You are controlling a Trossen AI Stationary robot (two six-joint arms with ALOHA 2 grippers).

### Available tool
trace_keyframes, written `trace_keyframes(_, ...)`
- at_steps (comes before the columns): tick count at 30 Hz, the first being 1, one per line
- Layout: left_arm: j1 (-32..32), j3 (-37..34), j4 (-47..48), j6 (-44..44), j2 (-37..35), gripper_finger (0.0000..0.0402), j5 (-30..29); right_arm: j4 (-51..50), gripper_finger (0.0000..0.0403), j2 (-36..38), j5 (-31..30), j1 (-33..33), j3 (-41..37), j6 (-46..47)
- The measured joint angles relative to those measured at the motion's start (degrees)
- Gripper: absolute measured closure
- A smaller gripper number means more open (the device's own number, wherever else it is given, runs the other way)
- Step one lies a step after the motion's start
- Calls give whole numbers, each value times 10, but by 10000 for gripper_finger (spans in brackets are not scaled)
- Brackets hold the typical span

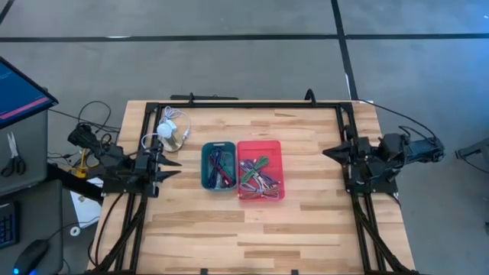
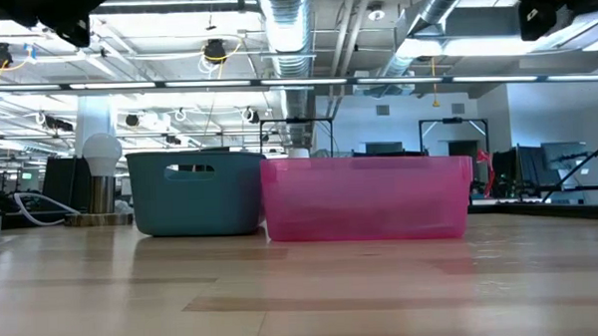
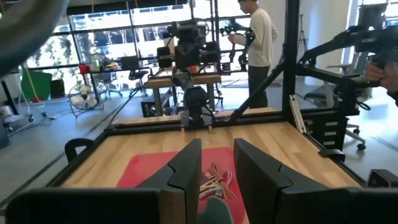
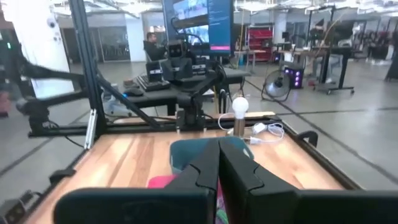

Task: Pick & Place USB Port
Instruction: Return to Home Position

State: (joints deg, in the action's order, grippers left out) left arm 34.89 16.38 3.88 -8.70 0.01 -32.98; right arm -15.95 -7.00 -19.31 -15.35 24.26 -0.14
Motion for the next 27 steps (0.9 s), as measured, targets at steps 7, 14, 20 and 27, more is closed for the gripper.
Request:
trace_keyframes(7, 0, 0, 2, -1, 0, 308, -7, -36, 400, 24, 0, 0, 32, 28)
trace_keyframes(14, 0, 0, 6, -1, 0, 308, -15, -55, 400, 67, 20, 0, 45, 6)
trace_keyframes(20, 0, -2, 6, 1, 0, 308, -15, -62, 400, 67, 17, 0, 46, 0)
trace_keyframes(27, 0, -30, 4, 15, 0, 308, -13, -59, 400, 67, 27, 0, 23, 11)
